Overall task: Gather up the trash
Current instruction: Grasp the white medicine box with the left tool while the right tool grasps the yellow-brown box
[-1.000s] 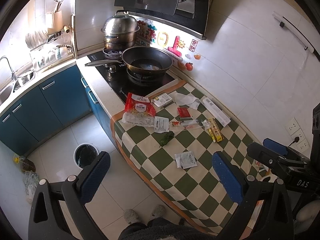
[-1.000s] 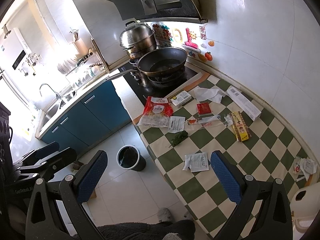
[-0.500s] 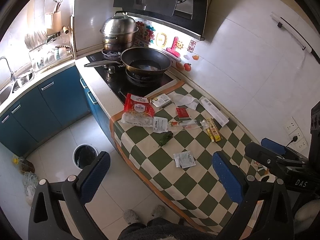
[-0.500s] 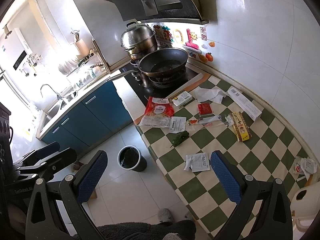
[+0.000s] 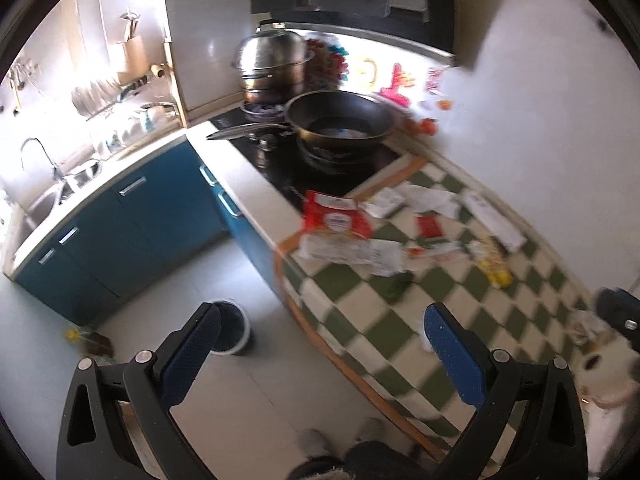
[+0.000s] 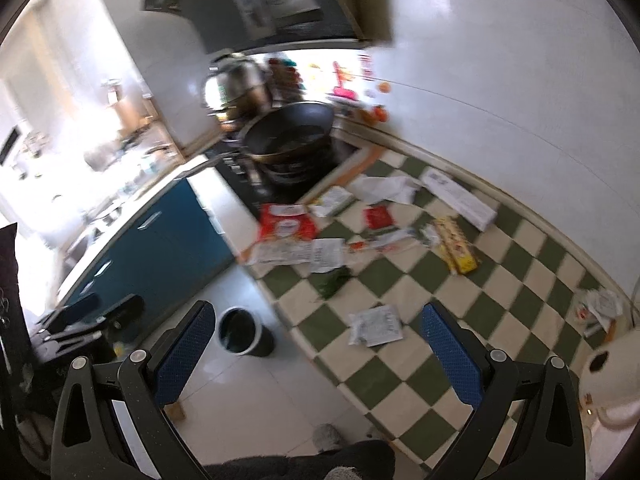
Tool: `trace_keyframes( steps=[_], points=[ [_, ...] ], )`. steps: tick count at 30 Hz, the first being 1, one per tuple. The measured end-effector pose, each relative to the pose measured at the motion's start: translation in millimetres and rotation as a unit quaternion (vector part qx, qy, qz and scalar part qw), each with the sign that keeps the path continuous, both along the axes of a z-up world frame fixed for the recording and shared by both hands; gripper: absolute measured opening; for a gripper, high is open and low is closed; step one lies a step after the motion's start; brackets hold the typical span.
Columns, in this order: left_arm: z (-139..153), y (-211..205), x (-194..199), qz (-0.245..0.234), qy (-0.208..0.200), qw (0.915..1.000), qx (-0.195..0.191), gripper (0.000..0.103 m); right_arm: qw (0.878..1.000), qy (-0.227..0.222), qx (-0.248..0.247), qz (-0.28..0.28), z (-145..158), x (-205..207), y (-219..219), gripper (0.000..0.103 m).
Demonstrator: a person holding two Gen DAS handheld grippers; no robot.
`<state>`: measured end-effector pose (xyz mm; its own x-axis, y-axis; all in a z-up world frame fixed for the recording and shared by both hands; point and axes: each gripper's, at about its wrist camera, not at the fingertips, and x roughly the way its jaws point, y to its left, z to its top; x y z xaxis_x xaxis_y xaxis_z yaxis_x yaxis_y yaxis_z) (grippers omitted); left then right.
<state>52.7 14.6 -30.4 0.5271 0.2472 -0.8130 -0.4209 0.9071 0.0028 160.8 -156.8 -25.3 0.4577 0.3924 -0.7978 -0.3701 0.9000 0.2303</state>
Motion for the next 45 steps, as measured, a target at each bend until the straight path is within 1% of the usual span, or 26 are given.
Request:
trace_keyframes(
  steps=[1,2,6,8,10,11,14,16,18,20,23,25,27,29,31,33,34,35,36,37,38,39,41,42,43,45],
  points=[
    [-10.3,5.3,13.9,0.011,0.011,0.9998,0.012,0.103,1.000,-0.004,-0.011,-0.013,-9.3,8.0,-3.7,0.103],
    [-21.9,17.8,12.9,0.017,0.016,0.9996,0.016,0.103,0.999,-0.007,-0.028,-0.031,-19.6,20.3,-6.8,0.103],
    [-69.7,44.3,57.5,0.032,0.064,0.9971,0.024,0.103,0.993,0.001,-0.089,-0.083,-67.9,79.0,-26.1,0.103],
    [-96.9,60.1,84.0,0.038,0.091,0.9948,0.025,0.103,0.988,0.017,-0.114,-0.107,-100.6,118.8,-30.7,0.103],
    [-125.6,74.2,113.6,0.045,0.123,0.9910,0.027,0.103,0.983,0.038,-0.126,-0.126,-135.0,154.4,-39.1,0.103],
    [-141.1,82.1,129.2,0.051,0.141,0.9884,0.027,0.103,0.980,0.056,-0.130,-0.138,-156.4,181.9,-42.0,0.103],
    [-182.8,102.7,169.7,0.066,0.183,0.9806,0.022,0.103,0.972,0.092,-0.148,-0.158,-205.6,228.1,-50.1,0.103],
    [-204.3,109.1,192.5,0.071,0.205,0.9760,0.016,0.103,0.966,0.112,-0.164,-0.168,-236.3,253.2,-51.8,0.103],
    [-216.7,105.7,211.1,0.068,0.214,0.9744,0.014,0.103,0.959,0.126,-0.182,-0.174,-263.6,276.0,-53.7,0.103],
    [-224.5,96.2,232.0,0.053,0.214,0.9752,0.020,0.103,0.953,0.140,-0.203,-0.176,-292.5,300.4,-54.3,0.103],
    [-237.1,69.4,276.3,0.003,0.217,0.9751,0.047,0.103,0.946,0.155,-0.228,-0.173,-322.7,322.0,-54.7,0.103],
    [-246.3,49.2,305.9,-0.043,0.221,0.9719,0.069,0.103,0.943,0.164,-0.239,-0.165,-336.6,333.0,-55.1,0.103],
    [-253.6,33.0,327.8,-0.086,0.228,0.9659,0.088,0.103,0.942,0.173,-0.245,-0.153,-346.2,340.0,-55.0,0.103],
    [-260.7,15.0,350.7,-0.140,0.237,0.9551,0.108,0.103,0.942,0.188,-0.241,-0.142,-355.2,345.8,-55.3,0.103],
    [-266.0,0.9,366.5,-0.187,0.244,0.9449,0.114,0.103,0.943,0.198,-0.234,-0.133,-360.3,349.0,-55.6,0.102],
    [-271.7,-11.3,375.7,-0.224,0.255,0.9333,0.117,0.103,0.945,0.206,-0.219,-0.125,-363.6,352.7,-57.1,0.099],
    [-274.5,-14.7,378.9,-0.234,0.260,0.9295,0.118,0.103,0.948,0.209,-0.207,-0.124,-362.8,353.9,-58.6,0.097],
    [-278.1,-19.2,381.3,-0.246,0.267,0.9240,0.120,0.103,0.949,0.213,-0.199,-0.122,-362.8,354.6,-59.2,0.092],
    [-281.2,-22.3,383.9,-0.253,0.271,0.9210,0.120,0.103,0.950,0.216,-0.191,-0.120,-362.6,356.0,-60.1,0.084],
    [-283.1,-24.1,384.5,-0.257,0.275,0.9191,0.116,0.103,0.951,0.218,-0.187,-0.118,-360.7,355.7,-60.1,0.081],
    [-282.0,-25.3,384.2,-0.259,0.271,0.9201,0.114,0.102,0.950,0.221,-0.187,-0.117,-359.0,354.6,-60.5,0.080],
    [-280.2,-26.2,384.1,-0.262,0.266,0.9211,0.110,0.097,0.950,0.223,-0.184,-0.116,-356.5,352.8,-61.7,0.080],
    [-275.5,-26.3,384.2,-0.268,0.261,0.9231,0.089,0.082,0.953,0.226,-0.164,-0.118,-348.7,349.7,-68.3,0.080],
    [-272.3,-26.7,383.6,-0.265,0.257,0.9252,0.088,0.072,0.954,0.229,-0.156,-0.119,-344.6,347.8,-72.5,0.080],
    [-267.6,-28.4,387.6,-0.264,0.257,0.9243,0.101,0.070,0.954,0.232,-0.150,-0.119,-337.3,340.8,-74.7,0.080],
    [-264.0,-28.8,385.5,-0.265,0.257,0.9240,0.099,0.069,0.955,0.234,-0.138,-0.117,-329.8,331.8,-82.5,0.080]
  ],
)
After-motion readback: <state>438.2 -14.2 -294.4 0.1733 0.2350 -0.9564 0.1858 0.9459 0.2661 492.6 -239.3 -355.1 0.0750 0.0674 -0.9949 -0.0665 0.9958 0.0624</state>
